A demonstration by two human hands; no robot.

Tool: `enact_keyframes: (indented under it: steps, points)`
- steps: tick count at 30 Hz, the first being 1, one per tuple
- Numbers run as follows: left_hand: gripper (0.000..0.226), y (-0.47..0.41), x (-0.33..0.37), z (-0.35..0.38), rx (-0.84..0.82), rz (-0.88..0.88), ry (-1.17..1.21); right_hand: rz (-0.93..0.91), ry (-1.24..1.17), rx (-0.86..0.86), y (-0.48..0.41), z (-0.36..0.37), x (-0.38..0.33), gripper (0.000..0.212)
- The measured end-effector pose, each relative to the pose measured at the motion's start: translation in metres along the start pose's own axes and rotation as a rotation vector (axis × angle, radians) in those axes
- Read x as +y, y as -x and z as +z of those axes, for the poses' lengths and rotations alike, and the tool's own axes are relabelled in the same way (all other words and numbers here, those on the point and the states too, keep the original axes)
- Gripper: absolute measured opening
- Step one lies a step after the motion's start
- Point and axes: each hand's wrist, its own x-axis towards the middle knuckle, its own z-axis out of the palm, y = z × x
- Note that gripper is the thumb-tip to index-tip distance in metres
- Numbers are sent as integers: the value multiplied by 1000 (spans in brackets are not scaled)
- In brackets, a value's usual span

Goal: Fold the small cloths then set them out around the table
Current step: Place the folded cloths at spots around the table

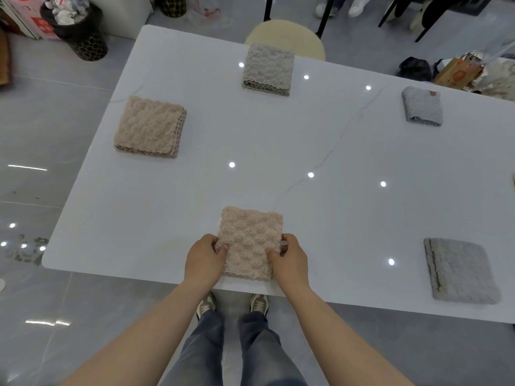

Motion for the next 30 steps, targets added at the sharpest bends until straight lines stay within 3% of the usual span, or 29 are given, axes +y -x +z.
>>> enact_keyframes:
  steps: [8,16,21,30]
  points:
    - [10,3,2,5,14,15,33,-58,16,22,3,-1,0,32]
    - [36,7,4,0,47,-61,58,-1,20,54,7,-9,-6,60]
    - [37,17,15,-11,119,-3,103,-96,28,69,19,-18,-10,46]
    - [28,42,33,-7,85,65,156,-116,65,46,27,-47,-7,26]
